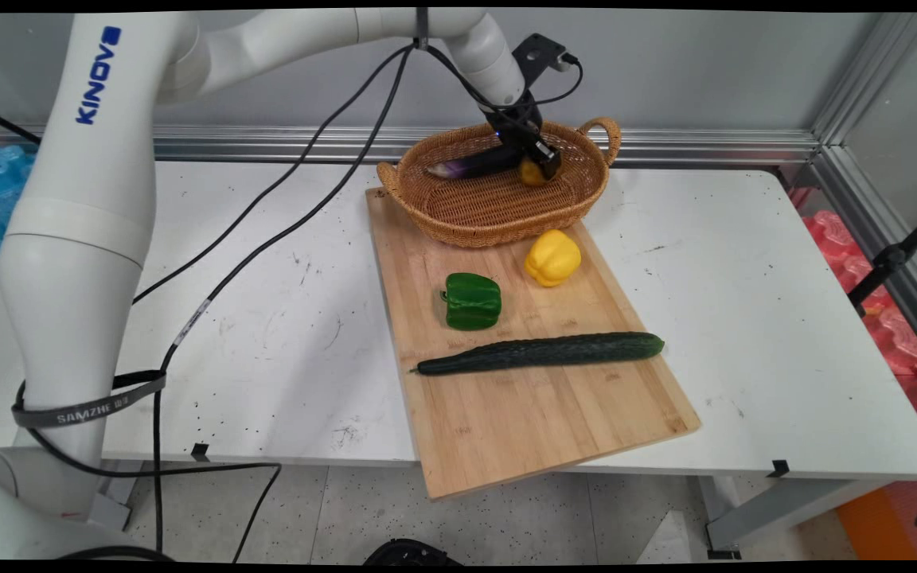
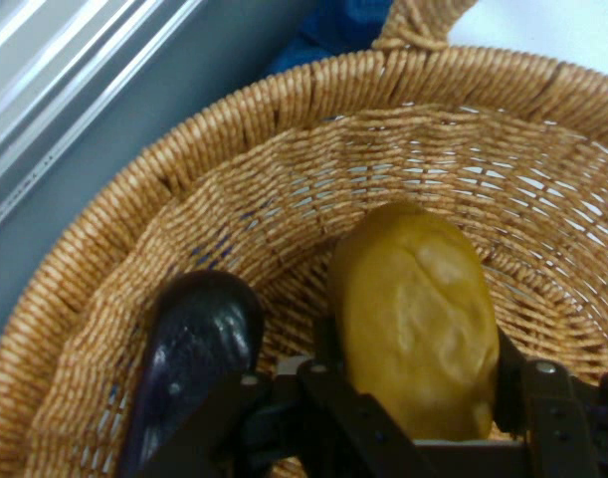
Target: Place the picked object on the cutting board
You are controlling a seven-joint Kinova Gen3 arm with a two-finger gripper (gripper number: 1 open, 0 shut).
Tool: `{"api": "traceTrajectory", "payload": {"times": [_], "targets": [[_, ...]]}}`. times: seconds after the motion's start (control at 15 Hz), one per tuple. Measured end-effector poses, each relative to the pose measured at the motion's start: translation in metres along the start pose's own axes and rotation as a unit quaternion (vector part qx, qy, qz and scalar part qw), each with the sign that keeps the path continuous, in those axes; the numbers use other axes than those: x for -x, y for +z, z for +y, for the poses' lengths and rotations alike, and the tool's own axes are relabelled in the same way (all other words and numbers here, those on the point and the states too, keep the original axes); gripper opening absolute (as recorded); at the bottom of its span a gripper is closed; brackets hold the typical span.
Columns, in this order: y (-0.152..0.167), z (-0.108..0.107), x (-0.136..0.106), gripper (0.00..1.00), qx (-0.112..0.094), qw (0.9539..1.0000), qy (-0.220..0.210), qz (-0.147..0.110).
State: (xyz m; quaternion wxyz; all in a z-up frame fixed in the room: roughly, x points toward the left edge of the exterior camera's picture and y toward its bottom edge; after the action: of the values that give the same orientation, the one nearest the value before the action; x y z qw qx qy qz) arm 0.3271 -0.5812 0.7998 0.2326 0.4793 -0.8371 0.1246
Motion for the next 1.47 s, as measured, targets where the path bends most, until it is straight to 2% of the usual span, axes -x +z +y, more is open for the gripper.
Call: {"api": "traceTrajectory", "payload": {"times": [0.33,0.67,0.93,1.07,1.27,1.47], "targets": [[-0.035,0.002,0.005,0.00,0.000,0.9994,0.034,0.011],[-0.098,0.007,0.015,0.00,0.005,0.9962,0.083,0.027],[-0.143,0.016,0.028,0.00,0.021,0.9928,0.112,0.036],[-0.172,0.024,0.039,0.00,0.036,0.9889,0.138,0.041],[-0.212,0.038,0.059,0.00,0.067,0.9787,0.188,0.046],[-0.245,0.056,0.084,0.00,0.110,0.9616,0.247,0.049]]}}
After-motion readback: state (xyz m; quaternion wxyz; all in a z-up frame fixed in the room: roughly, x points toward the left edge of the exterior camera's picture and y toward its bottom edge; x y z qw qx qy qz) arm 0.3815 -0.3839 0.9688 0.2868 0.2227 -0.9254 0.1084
